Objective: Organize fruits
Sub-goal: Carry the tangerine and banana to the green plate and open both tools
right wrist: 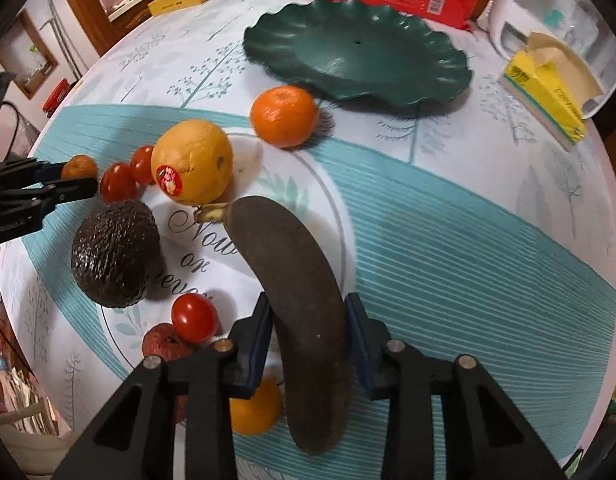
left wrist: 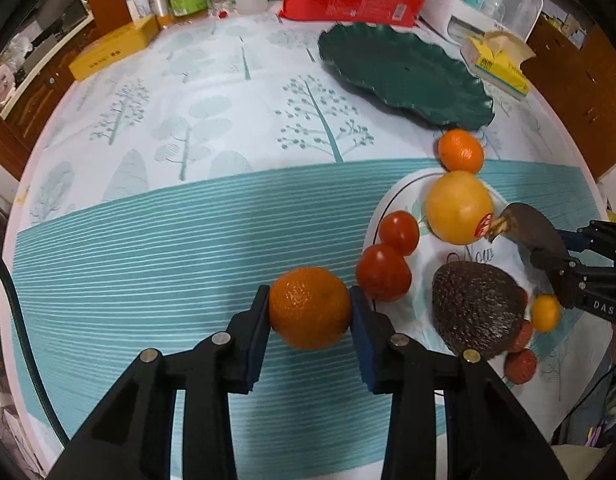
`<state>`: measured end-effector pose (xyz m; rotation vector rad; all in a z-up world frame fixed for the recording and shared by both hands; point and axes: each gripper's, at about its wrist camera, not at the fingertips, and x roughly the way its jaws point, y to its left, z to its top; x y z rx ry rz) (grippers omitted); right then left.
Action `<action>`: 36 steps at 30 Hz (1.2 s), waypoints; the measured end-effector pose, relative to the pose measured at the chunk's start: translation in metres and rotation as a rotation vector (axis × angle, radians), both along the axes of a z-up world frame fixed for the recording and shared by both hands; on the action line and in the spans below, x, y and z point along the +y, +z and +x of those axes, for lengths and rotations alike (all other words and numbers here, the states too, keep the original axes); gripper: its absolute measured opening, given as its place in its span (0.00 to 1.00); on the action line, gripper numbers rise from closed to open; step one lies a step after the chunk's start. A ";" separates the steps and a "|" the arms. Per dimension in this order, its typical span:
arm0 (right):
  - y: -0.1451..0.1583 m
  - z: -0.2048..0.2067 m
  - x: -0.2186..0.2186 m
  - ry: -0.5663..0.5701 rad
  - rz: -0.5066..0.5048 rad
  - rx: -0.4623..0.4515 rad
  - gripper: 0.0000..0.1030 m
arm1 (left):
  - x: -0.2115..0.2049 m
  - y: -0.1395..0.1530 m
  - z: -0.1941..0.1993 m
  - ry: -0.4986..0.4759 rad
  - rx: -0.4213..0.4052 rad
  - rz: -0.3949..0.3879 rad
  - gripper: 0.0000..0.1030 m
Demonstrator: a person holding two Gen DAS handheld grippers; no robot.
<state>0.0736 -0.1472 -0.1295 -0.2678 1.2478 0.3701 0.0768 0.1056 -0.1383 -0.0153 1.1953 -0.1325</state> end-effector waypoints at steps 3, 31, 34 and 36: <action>0.014 0.000 -0.009 -0.023 0.023 -0.021 0.35 | 0.004 0.019 -0.004 0.009 -0.028 0.001 0.35; 0.060 0.233 -0.019 -0.395 0.190 -0.037 0.35 | -0.099 0.064 0.231 0.014 -0.136 0.043 0.35; 0.030 0.241 -0.021 -0.426 0.172 0.000 0.35 | -0.101 0.036 0.243 0.036 -0.094 0.047 0.35; 0.017 0.244 -0.024 -0.441 0.180 0.024 0.35 | -0.103 0.021 0.248 0.041 -0.066 0.045 0.35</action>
